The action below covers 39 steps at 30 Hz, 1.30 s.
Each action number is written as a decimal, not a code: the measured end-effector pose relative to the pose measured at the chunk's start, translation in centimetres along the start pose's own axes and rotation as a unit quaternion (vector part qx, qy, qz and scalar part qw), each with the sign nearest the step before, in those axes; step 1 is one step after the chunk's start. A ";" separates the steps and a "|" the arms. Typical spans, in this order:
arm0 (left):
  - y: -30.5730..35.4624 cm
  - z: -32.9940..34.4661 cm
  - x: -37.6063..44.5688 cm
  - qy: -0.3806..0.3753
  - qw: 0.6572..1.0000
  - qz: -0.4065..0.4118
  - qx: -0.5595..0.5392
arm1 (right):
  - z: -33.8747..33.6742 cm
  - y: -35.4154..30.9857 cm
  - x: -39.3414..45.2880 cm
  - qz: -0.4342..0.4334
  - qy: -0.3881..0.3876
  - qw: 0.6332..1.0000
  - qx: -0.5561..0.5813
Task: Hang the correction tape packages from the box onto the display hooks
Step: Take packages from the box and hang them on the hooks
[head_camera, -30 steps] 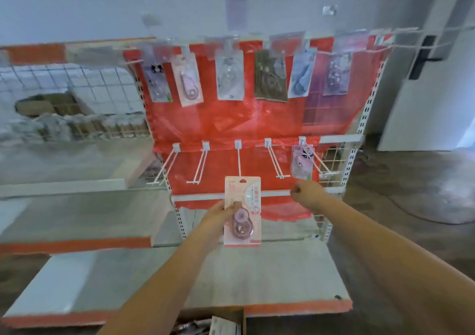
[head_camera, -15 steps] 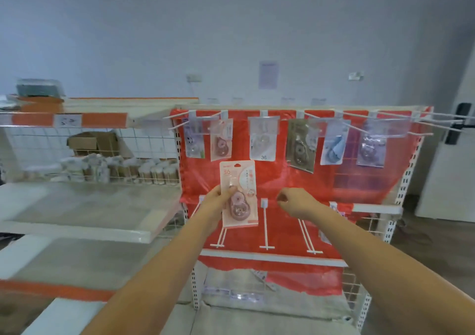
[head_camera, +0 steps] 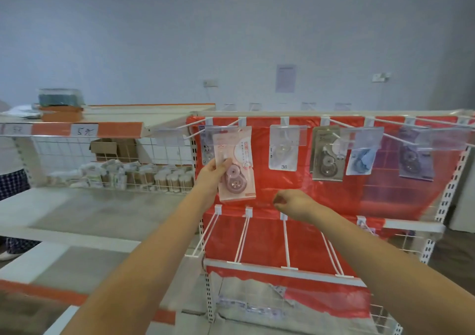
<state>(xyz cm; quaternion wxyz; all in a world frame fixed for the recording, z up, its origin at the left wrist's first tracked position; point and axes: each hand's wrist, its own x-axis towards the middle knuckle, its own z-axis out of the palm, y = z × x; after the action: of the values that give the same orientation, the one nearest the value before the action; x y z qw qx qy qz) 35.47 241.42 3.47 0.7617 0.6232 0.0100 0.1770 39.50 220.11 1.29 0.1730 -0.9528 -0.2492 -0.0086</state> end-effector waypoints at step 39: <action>-2.5 0.3 15.6 0.005 0.989 -0.072 0.132 | 3.9 -1.9 6.7 0.059 -0.057 0.996 -0.040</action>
<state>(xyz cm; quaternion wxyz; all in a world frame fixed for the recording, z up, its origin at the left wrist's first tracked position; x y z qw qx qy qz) 50.77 245.17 4.36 0.6833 0.7151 0.0818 0.1221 44.18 226.13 -1.03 0.1208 -0.9709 -0.2017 0.0459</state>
